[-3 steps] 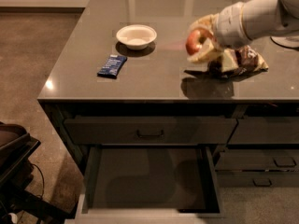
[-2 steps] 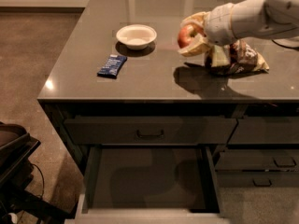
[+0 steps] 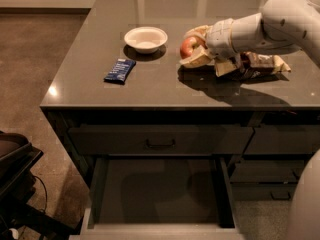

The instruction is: Pick apple from middle drawer and place on counter

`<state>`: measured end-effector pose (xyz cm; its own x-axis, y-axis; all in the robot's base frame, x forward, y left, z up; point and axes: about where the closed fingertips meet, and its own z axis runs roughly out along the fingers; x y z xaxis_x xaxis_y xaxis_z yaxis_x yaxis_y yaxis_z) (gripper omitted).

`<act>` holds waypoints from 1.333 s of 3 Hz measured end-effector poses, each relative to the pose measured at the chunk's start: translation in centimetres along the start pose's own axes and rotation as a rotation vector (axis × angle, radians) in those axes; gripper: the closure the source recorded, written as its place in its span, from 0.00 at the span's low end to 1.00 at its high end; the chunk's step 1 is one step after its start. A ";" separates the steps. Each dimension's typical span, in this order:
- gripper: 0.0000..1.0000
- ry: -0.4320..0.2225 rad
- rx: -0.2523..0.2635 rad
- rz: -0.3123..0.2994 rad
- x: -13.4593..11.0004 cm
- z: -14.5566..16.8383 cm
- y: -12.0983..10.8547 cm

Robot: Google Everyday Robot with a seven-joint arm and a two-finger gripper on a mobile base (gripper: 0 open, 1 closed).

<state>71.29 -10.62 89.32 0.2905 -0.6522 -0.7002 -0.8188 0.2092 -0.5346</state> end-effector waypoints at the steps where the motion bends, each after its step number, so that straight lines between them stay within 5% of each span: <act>1: 0.58 0.000 0.000 0.000 0.0 0.0 0.0; 3: 0.12 0.000 0.000 0.000 0.0 0.0 0.0; 4: 0.00 0.000 -0.001 0.000 0.0 0.0 0.0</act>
Offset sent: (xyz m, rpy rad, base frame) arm 0.0000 0.0000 0.0000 0.0000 0.0000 0.0000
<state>71.30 -10.58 89.30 0.2907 -0.6520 -0.7003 -0.8190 0.2088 -0.5344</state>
